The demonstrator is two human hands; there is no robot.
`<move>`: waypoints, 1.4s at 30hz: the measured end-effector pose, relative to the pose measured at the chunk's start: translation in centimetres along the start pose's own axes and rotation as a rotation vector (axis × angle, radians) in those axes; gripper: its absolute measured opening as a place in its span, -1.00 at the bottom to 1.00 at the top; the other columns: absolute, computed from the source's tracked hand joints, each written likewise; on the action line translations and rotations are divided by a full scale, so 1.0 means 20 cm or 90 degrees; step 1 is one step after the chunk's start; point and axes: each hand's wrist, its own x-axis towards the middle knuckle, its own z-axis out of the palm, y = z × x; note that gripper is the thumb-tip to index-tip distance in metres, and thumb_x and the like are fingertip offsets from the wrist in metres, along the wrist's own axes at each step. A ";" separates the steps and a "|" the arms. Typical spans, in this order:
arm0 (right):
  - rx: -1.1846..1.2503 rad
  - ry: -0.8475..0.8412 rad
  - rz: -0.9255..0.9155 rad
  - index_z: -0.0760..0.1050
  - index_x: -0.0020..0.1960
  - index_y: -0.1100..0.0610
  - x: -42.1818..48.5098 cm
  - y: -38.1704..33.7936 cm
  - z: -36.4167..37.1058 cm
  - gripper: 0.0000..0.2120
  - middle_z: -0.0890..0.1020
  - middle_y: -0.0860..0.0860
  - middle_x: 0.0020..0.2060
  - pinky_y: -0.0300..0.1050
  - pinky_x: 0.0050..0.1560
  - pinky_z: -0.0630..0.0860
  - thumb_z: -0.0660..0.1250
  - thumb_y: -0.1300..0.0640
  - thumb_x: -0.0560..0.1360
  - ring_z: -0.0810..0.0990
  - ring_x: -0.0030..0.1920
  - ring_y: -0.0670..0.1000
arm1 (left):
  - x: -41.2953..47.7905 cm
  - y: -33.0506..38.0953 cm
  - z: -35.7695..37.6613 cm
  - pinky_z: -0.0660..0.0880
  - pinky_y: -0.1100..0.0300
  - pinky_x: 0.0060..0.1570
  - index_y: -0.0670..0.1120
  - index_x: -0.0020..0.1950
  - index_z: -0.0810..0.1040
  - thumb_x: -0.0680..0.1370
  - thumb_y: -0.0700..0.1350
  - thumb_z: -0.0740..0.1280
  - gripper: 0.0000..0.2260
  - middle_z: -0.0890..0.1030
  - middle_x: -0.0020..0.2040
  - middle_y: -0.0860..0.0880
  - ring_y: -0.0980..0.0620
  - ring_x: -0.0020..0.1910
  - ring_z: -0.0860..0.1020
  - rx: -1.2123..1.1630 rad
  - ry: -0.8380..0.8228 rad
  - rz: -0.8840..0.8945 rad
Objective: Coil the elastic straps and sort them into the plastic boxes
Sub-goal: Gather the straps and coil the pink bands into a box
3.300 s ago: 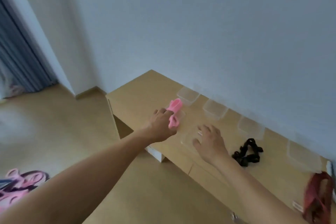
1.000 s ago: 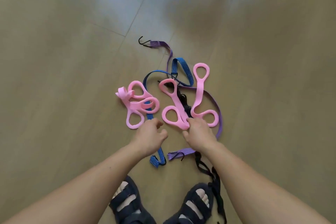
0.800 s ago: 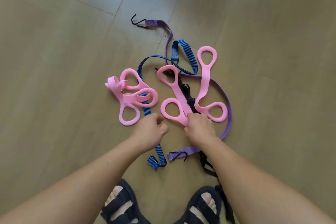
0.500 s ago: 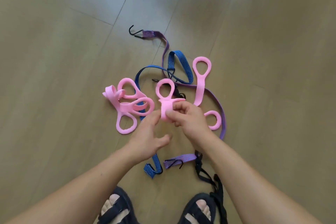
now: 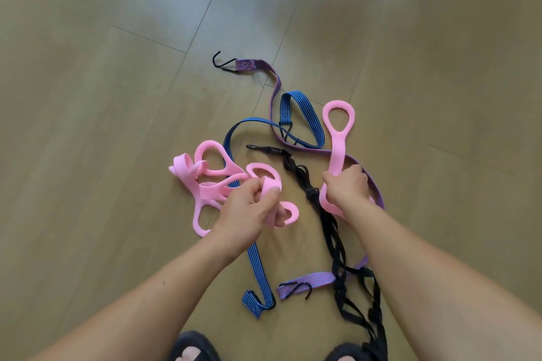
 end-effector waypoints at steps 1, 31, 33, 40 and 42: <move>0.020 -0.009 0.011 0.36 0.29 0.27 0.01 0.00 0.02 -0.55 0.55 0.20 0.20 0.00 -0.03 0.43 0.37 0.06 0.50 0.55 0.09 0.22 | 0.01 0.01 0.00 0.63 0.14 -0.18 -0.27 0.02 0.49 0.64 -0.20 0.24 -0.87 0.69 -0.28 -0.05 -0.03 -0.29 0.68 -0.025 -0.010 -0.006; 0.608 -0.079 -0.394 0.62 0.09 0.27 -2.58 -0.26 -2.86 -0.83 0.74 0.03 -0.17 -0.31 -0.20 0.59 0.41 0.30 0.50 0.72 -0.15 -0.06 | -2.07 2.73 -0.06 0.50 0.32 -0.29 -0.12 0.06 0.65 0.58 -0.21 0.34 -0.88 0.69 -0.14 -0.05 0.08 -0.33 0.56 0.363 -0.027 0.296; 0.599 -0.028 -0.415 0.62 0.03 0.27 -2.72 -0.22 -3.00 -0.86 0.74 -0.04 -0.24 -0.36 -0.26 0.56 0.44 0.29 0.48 0.70 -0.24 -0.13 | -2.20 2.86 -0.04 0.30 0.40 -0.49 -0.08 0.07 0.68 0.58 -0.14 0.36 -0.87 0.61 -0.27 0.03 0.22 -0.52 0.39 0.385 -0.011 0.355; 0.677 0.121 -0.452 0.66 0.00 0.03 -3.16 -0.05 -3.20 -0.91 0.72 -0.12 -0.24 -0.39 -0.25 0.51 0.40 0.10 0.52 0.64 -0.25 -0.20 | -2.53 3.04 0.03 0.46 0.39 -0.29 -0.03 0.23 0.62 0.62 -0.05 0.33 -0.78 0.64 -0.14 0.06 0.21 -0.24 0.56 0.418 -0.137 0.454; 0.670 0.122 -0.448 0.65 0.03 0.02 -3.27 0.01 -3.21 -0.90 0.73 -0.10 -0.17 -0.38 -0.16 0.52 0.38 0.11 0.54 0.65 -0.15 -0.19 | -2.60 3.06 0.04 0.52 0.35 -0.26 -0.01 0.22 0.59 0.61 -0.03 0.34 -0.79 0.65 -0.13 0.04 0.18 -0.22 0.59 0.420 -0.193 0.459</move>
